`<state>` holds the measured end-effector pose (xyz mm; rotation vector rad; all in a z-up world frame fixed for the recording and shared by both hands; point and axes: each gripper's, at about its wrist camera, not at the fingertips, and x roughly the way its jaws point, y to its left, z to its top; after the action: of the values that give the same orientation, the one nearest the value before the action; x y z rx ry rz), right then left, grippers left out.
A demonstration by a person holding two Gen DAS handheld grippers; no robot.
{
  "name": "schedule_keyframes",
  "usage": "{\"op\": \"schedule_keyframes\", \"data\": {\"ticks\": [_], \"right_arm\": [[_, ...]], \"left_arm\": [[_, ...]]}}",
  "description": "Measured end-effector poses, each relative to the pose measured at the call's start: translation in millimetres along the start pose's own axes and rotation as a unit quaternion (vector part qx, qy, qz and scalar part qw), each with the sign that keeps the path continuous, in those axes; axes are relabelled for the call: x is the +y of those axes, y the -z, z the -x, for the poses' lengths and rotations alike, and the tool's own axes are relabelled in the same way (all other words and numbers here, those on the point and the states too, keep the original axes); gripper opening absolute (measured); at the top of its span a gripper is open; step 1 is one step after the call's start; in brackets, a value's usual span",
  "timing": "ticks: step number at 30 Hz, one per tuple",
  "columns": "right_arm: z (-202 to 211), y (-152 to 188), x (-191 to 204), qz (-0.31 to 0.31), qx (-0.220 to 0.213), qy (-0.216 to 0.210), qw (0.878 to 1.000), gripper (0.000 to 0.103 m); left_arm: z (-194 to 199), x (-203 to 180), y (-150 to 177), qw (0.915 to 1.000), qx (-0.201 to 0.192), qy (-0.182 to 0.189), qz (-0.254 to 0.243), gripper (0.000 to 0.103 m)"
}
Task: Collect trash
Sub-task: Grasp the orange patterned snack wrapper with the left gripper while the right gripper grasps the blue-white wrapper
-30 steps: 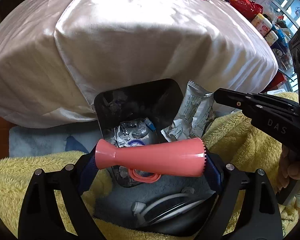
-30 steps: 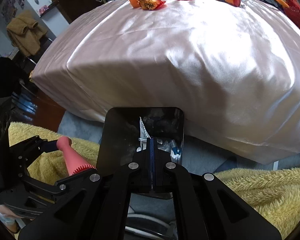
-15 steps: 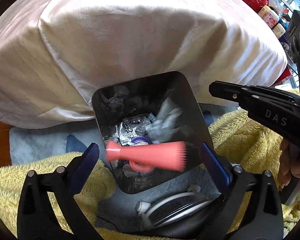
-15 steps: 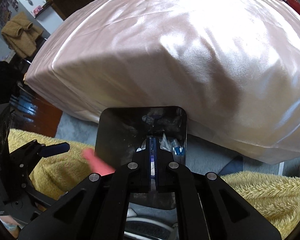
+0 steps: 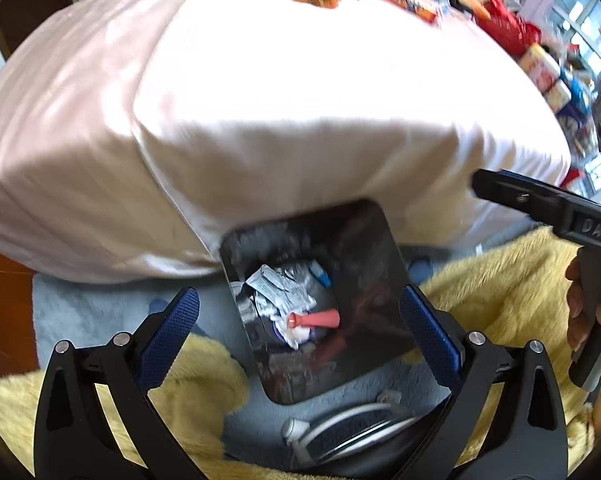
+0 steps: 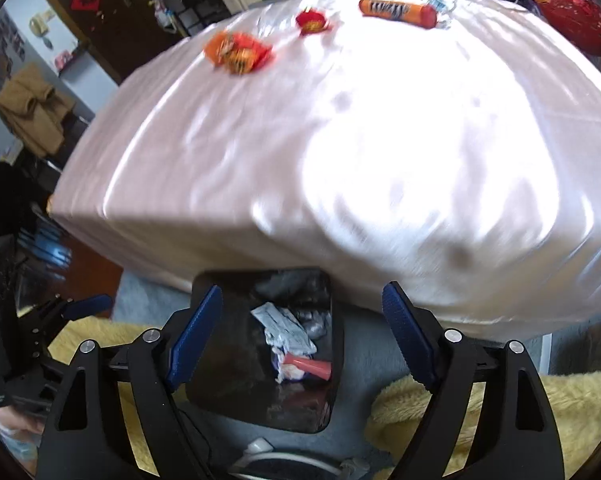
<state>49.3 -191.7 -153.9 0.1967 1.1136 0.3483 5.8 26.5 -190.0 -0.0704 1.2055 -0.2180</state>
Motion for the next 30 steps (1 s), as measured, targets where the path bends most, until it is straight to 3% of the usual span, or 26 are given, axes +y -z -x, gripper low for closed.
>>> {"op": "schedule_keyframes", "data": {"ticks": [6, 14, 23, 30], "right_arm": [[31, -46, -28, -0.014, -0.054, 0.027, 0.998, 0.087], [33, -100, -66, -0.037, -0.076, 0.057, 0.995, 0.087], [16, -157, -92, -0.046, -0.086, 0.074, 0.992, 0.087], [-7, -207, -114, -0.064, -0.095, 0.071, 0.991, 0.087]], "left_arm": [[19, 13, -40, 0.9993, -0.032, -0.004, 0.02, 0.095], [23, 14, -111, 0.9978, -0.06, -0.01, 0.027, 0.095], [-5, -7, -193, 0.9969, -0.076, -0.021, 0.006, 0.095], [-37, -19, -232, 0.9971, -0.071, -0.025, -0.009, 0.094]]}}
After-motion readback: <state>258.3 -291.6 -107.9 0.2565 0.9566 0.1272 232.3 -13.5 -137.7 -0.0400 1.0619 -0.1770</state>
